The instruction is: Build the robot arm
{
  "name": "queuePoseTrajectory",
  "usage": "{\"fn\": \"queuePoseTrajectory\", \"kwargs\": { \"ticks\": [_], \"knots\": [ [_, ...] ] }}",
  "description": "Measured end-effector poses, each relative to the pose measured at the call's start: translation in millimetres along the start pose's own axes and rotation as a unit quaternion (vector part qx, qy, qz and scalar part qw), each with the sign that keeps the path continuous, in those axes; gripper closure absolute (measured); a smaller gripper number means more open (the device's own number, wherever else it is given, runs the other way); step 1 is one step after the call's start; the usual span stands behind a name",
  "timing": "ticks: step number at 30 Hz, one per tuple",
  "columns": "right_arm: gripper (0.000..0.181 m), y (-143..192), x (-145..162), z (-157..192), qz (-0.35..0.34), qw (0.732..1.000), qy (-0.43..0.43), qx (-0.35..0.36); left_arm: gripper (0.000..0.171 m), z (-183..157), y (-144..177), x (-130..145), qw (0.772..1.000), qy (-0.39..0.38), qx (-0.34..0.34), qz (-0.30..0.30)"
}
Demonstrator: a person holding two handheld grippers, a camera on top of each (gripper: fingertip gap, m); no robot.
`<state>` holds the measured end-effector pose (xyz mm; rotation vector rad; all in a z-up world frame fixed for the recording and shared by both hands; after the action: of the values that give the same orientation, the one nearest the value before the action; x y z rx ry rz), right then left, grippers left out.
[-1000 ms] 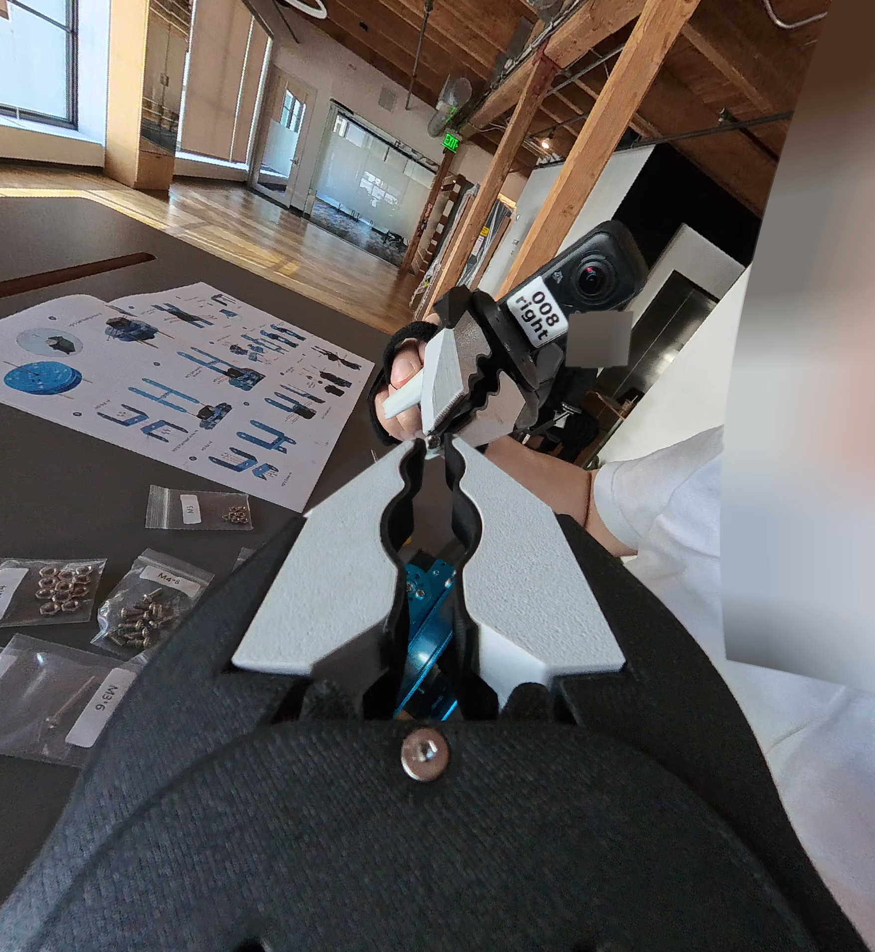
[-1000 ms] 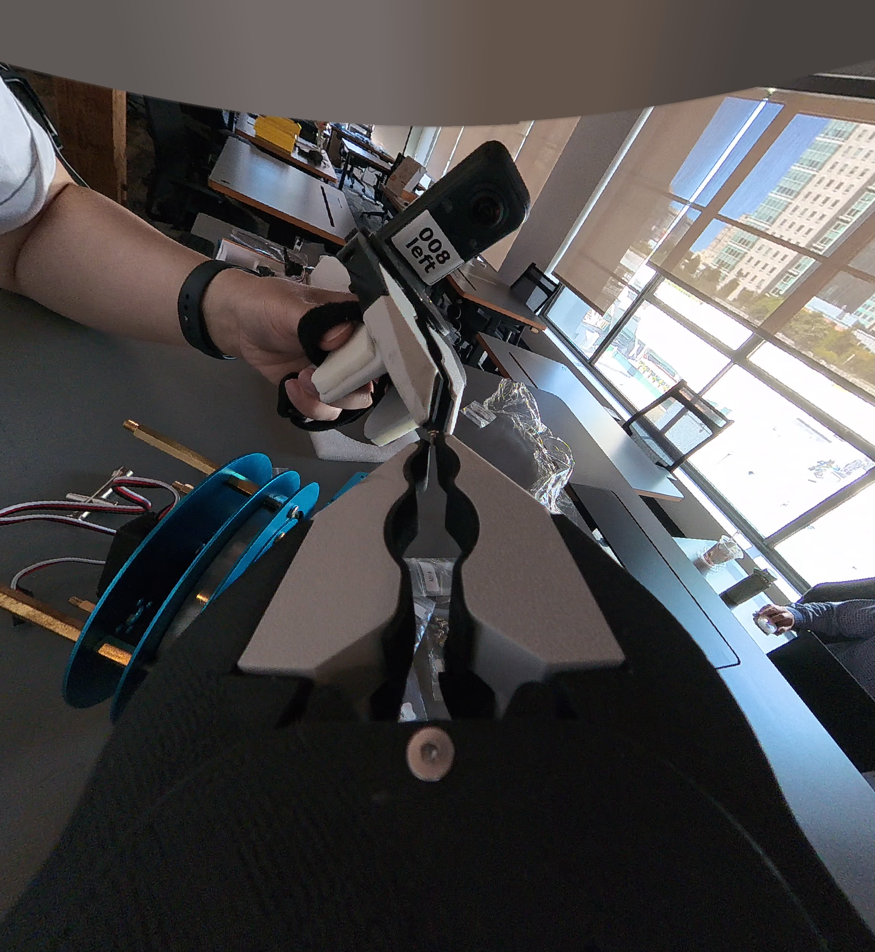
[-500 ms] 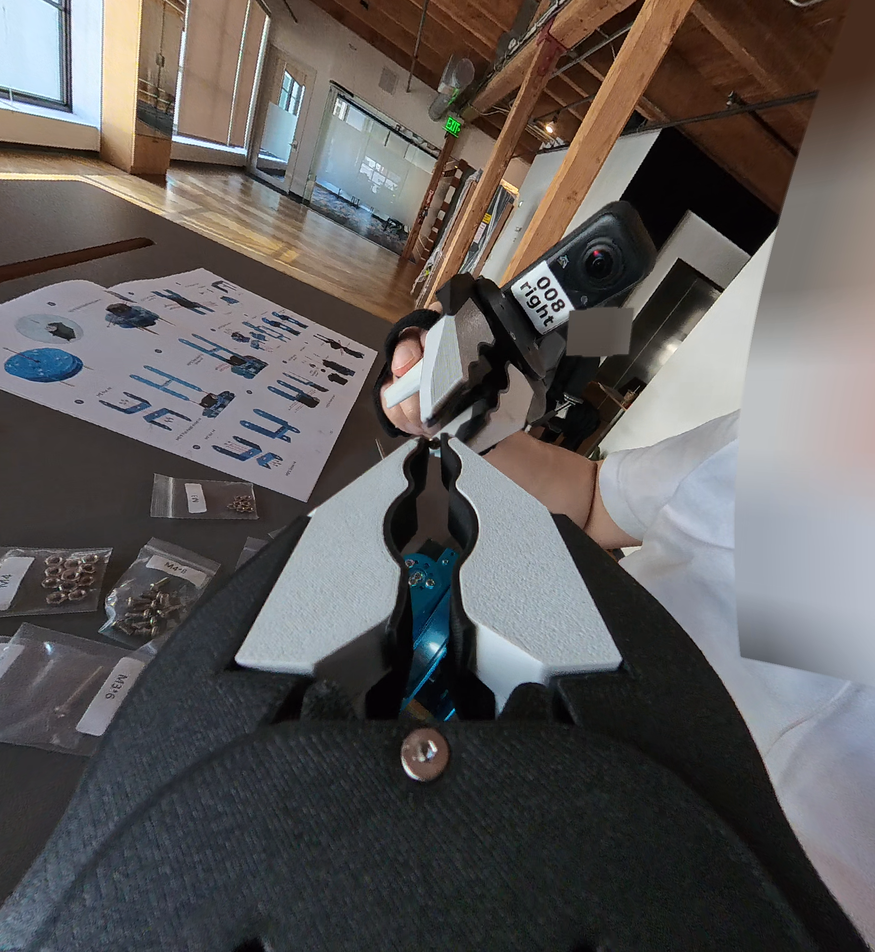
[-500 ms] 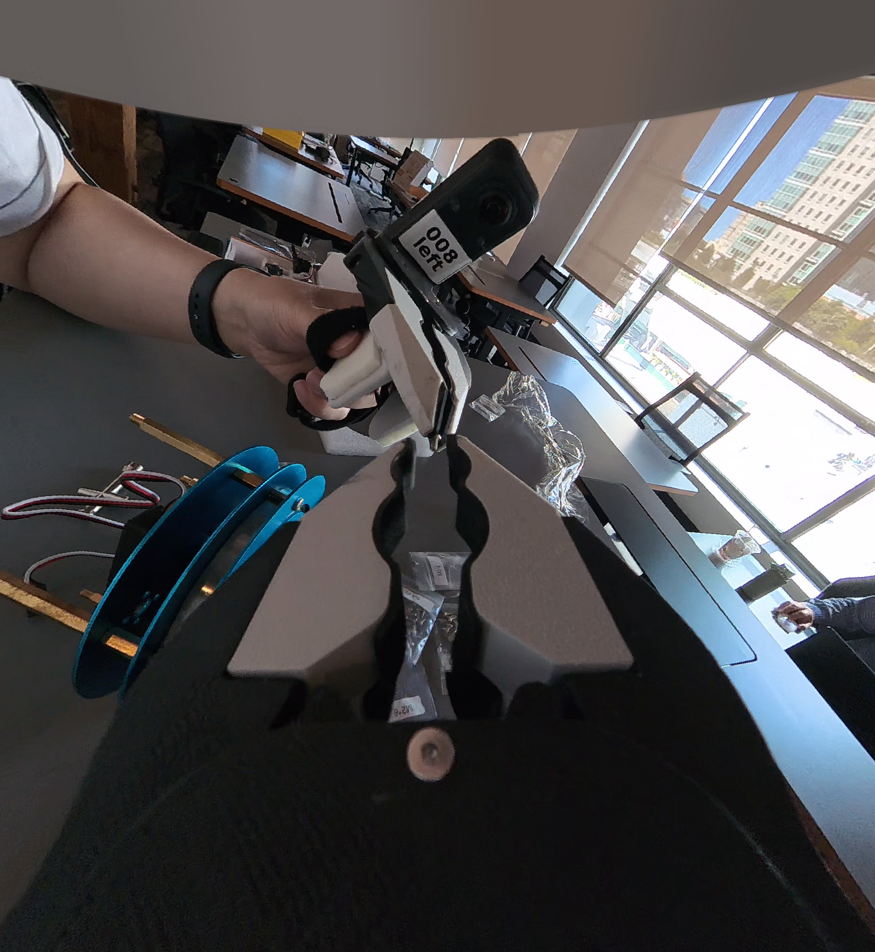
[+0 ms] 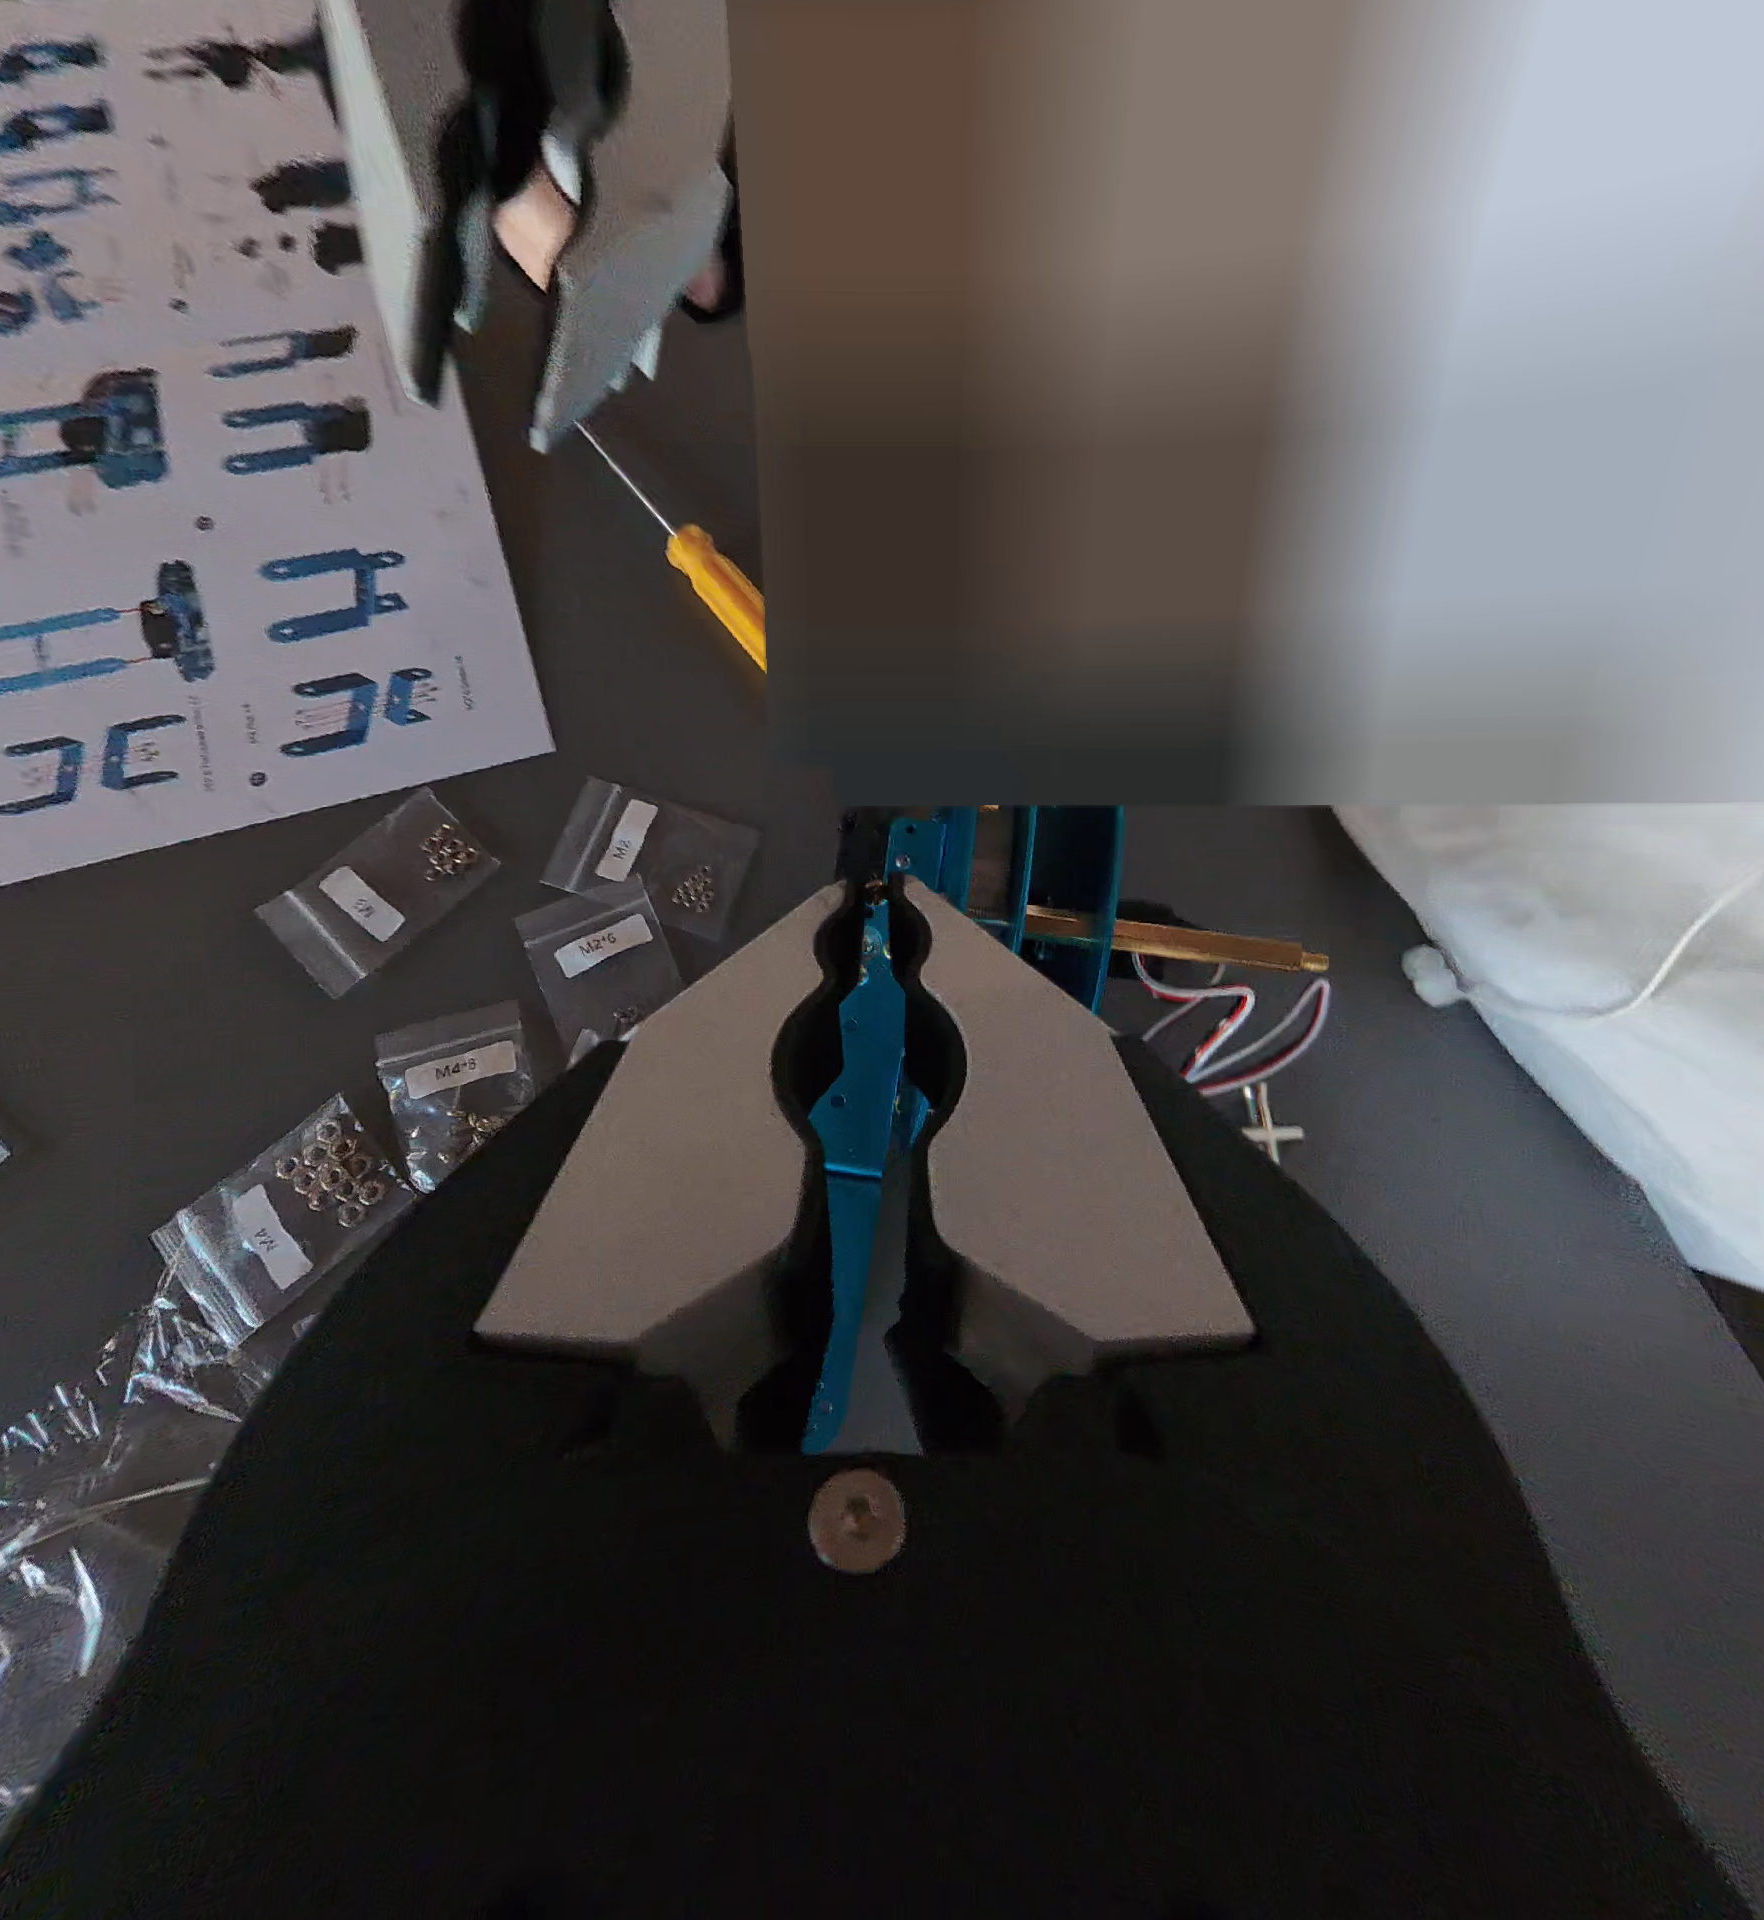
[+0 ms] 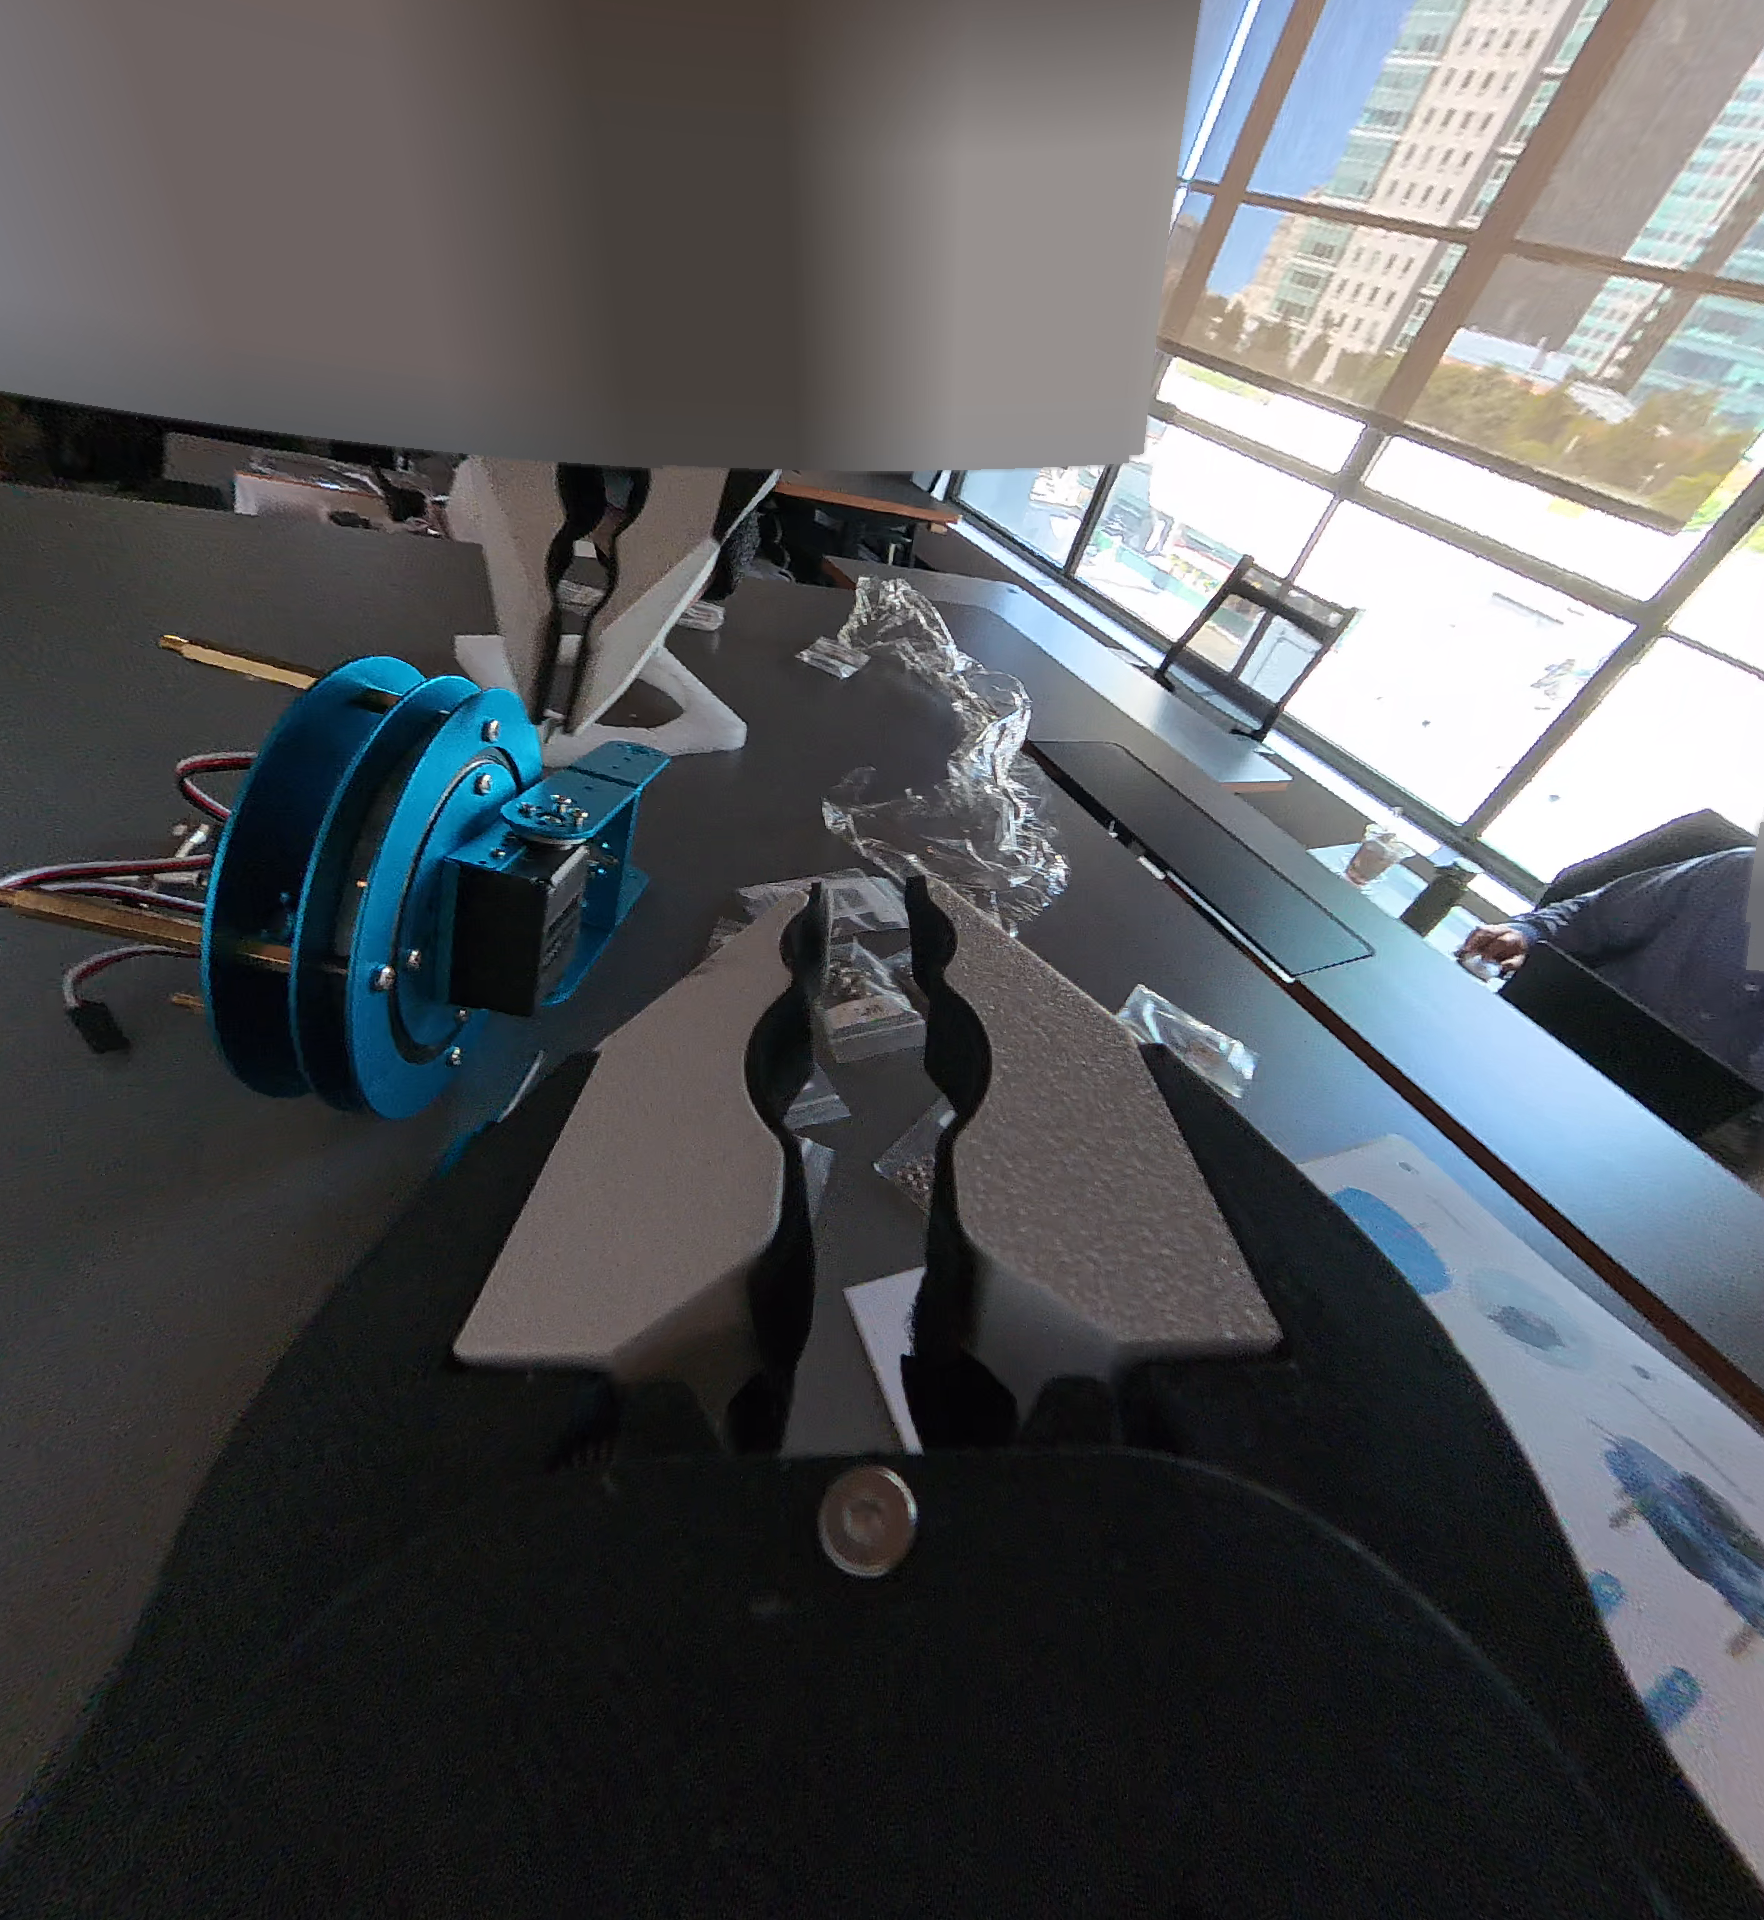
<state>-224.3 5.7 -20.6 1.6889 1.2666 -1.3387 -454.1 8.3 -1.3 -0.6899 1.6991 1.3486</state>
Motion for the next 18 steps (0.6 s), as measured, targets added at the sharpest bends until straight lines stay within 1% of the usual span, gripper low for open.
{"fn": "queuePoseTrajectory", "kwargs": {
  "ticks": [2, 4, 9, 18],
  "knots": [
    [0.168, 5.2, -1.4, -4.0, -0.002, 1.0, 0.002, 0.008, 0.168, 4.1, -4.2, -3.2, 0.999, -0.015, 0.019, 0.028],
    [0.168, 9.7, -2.2, -6.8, -0.004, 1.0, 0.002, 0.015, 0.169, 5.7, -8.0, -6.9, 0.998, -0.023, 0.043, 0.038],
    [0.168, 16.6, -7.3, -10.6, -0.011, 1.0, 0.01, 0.028, 0.169, 8.9, -18.4, -3.2, 0.993, -0.047, 0.068, 0.084],
    [0.168, 20.0, -12.1, -11.8, -0.025, 0.999, 0.009, 0.03, 0.169, 10.4, -16.1, -0.8, 0.992, -0.04, 0.073, 0.091]
  ]
}}
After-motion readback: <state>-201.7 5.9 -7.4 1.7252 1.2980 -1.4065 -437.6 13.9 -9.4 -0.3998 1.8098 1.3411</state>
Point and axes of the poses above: each gripper's, where its closed fingertips meet, y back along the fingers, x out of its underside, z = x × y across the jaws, the point moved 9 cm from there along y, back along the fingers, and after that the axes turned 12 degrees about -z, right-handed, at the moved point
